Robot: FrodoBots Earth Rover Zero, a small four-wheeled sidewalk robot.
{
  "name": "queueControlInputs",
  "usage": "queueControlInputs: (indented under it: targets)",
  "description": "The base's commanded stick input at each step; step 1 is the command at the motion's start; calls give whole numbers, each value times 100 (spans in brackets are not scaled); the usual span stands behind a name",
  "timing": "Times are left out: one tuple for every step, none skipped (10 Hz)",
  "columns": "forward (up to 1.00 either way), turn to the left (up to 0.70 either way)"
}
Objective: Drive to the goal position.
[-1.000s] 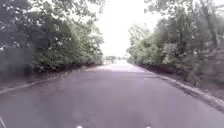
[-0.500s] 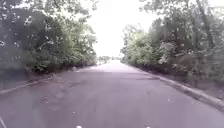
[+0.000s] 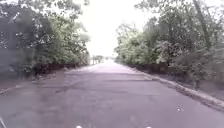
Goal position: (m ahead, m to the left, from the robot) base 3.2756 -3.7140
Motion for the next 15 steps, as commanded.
queueControlInputs:
  targets:
    - [100, -9]
    - [100, -9]
    - [100, -9]
    - [100, -9]
    - [100, -9]
    - [100, -8]
    - [100, -5]
    - [100, -5]
    - [100, -5]
    - [100, -4]
    - [100, -2]
    - [100, -1]
    - [100, -1]
    - [100, -1]
    - [100, -1]
